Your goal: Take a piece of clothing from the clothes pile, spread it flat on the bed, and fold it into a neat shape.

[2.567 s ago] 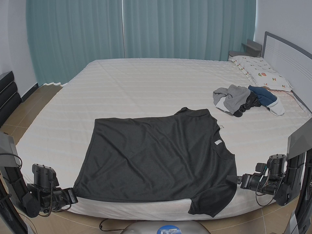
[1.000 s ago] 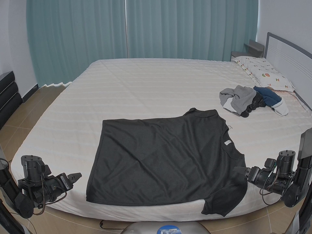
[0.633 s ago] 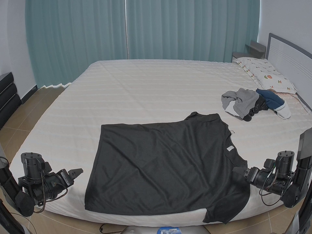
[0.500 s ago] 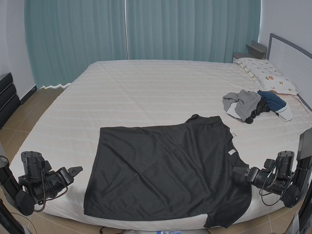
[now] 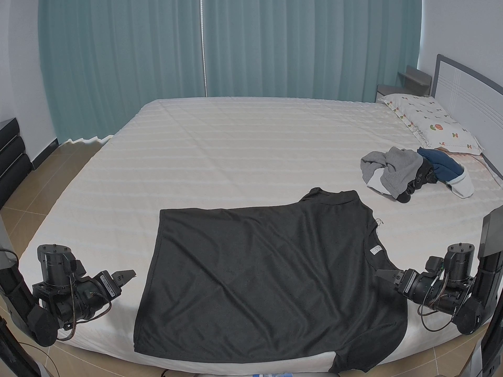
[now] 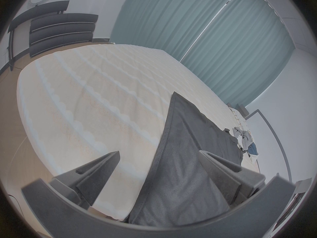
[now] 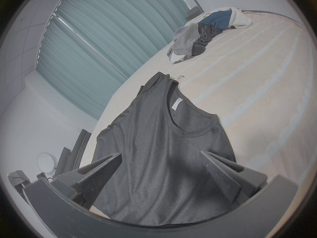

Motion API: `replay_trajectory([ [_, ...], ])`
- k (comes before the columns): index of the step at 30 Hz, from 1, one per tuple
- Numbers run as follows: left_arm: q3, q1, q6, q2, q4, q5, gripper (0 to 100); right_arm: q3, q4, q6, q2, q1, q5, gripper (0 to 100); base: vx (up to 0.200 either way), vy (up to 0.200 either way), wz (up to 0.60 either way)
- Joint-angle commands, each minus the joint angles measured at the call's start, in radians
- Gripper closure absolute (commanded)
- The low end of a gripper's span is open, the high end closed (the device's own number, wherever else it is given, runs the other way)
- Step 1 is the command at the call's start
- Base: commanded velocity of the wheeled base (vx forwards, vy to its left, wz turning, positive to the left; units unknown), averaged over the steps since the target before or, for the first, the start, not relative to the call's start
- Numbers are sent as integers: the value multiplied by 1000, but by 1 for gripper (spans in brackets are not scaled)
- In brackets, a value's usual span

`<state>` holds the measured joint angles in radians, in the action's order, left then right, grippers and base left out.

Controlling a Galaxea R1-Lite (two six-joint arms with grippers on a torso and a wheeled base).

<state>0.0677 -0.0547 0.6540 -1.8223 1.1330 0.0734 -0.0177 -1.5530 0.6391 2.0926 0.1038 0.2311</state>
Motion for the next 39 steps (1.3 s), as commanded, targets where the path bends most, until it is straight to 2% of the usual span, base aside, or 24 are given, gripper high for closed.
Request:
replay_trajectory([
  [1, 0, -2, -1, -5, 1, 0, 0, 18, -12, 2, 0, 2, 1, 0, 200, 0, 0],
  [12, 9, -11, -1, -6, 1, -1, 0, 18, -12, 5, 1, 10, 1, 0, 18, 0, 0],
  [19, 106, -8, -1, -9, -12, -4, 0, 16, -12, 5, 1, 19, 1, 0, 0, 0, 0],
  [24, 299, -10, 1, -104, -53, -3, 0, 16, -12, 8, 1, 22, -3, 0, 0, 0, 0],
  [35, 710, -30, 9, -431, -111, 0, 0, 16, -12, 22, 0, 20, -19, 0, 0, 0, 0],
  [37, 828, -28, 10, -485, -174, 2, 0, 16, -12, 22, 1, 20, -19, 0, 0, 0, 0],
  [39, 962, -24, 53, -528, -245, 0, 0, 16, -12, 22, 1, 20, -19, 0, 0, 0, 0],
])
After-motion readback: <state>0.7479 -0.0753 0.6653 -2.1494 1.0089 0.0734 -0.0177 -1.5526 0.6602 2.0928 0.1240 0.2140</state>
